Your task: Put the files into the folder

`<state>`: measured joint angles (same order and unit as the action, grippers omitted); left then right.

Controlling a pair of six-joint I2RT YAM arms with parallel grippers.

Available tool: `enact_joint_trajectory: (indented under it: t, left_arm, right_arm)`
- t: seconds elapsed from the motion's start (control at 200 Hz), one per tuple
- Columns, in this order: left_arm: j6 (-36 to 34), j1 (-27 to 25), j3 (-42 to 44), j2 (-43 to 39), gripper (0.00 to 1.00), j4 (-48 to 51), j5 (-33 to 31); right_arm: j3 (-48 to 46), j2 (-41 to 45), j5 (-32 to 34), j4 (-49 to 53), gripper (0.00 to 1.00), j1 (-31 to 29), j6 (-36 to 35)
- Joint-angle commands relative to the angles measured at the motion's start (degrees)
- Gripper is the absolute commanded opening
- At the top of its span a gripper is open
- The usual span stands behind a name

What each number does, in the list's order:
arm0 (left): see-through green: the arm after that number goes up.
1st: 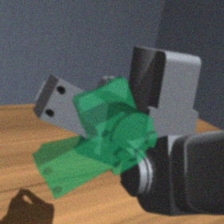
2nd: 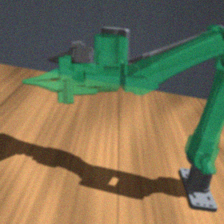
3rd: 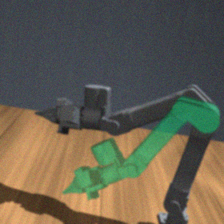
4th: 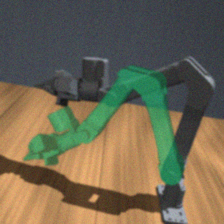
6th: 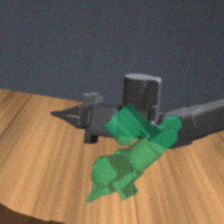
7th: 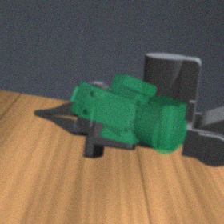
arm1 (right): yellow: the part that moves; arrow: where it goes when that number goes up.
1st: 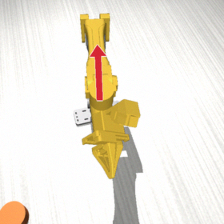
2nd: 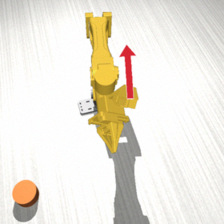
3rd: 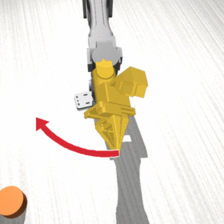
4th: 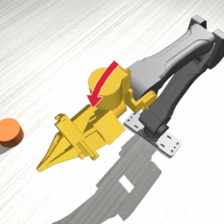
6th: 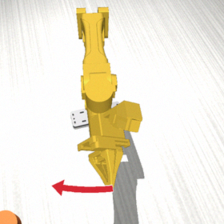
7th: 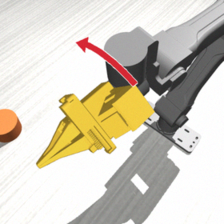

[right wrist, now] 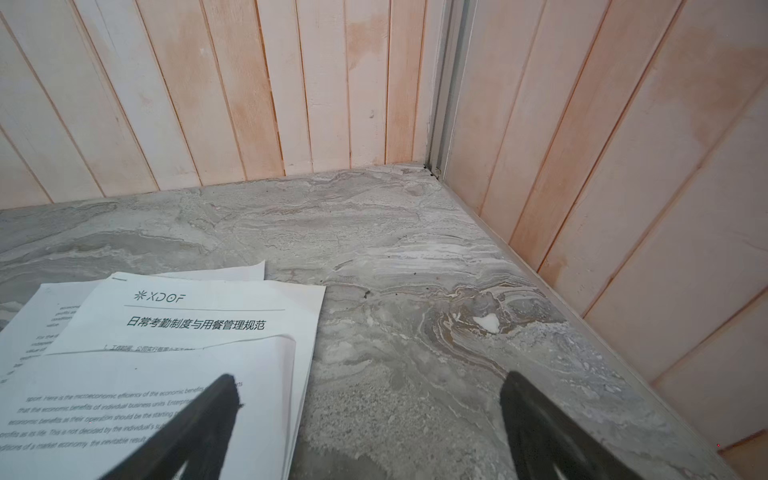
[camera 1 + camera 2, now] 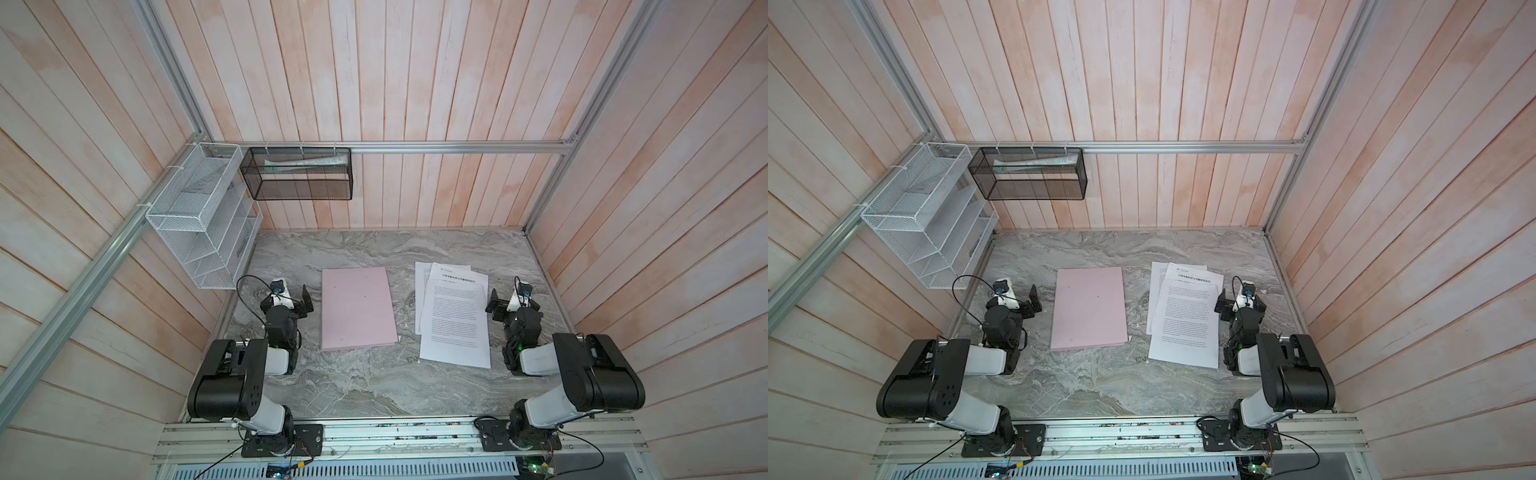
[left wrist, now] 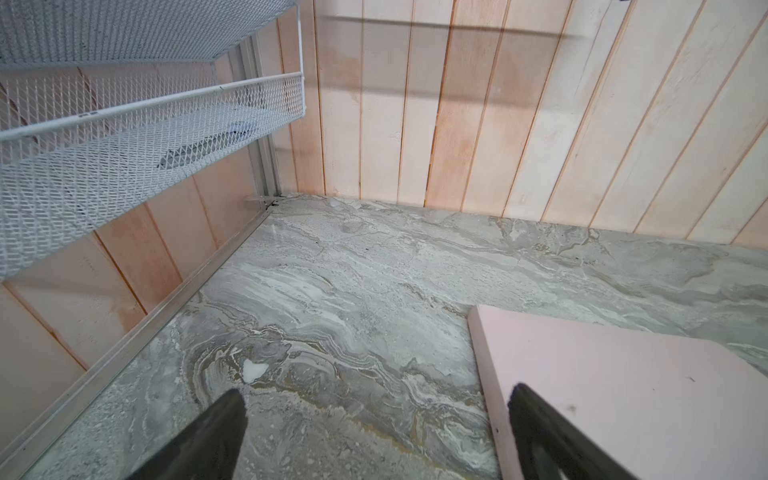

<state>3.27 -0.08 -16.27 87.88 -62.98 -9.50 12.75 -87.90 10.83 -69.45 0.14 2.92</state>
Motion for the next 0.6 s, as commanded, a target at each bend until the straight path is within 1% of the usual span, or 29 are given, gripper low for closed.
enact_joint_trajectory:
  t: [0.0,0.595]
  left_arm:
    - [0.35,0.05,-0.06,0.2,1.0,-0.66,-0.33]
    - [0.25,-0.08,0.29,0.12,1.0,-1.19,-0.34]
  right_arm:
    - [0.86,0.56,0.09,-0.66,0.98,-0.05,-0.37]
    - [0.85,0.54,0.07,-0.63,0.98,-0.03,-0.37]
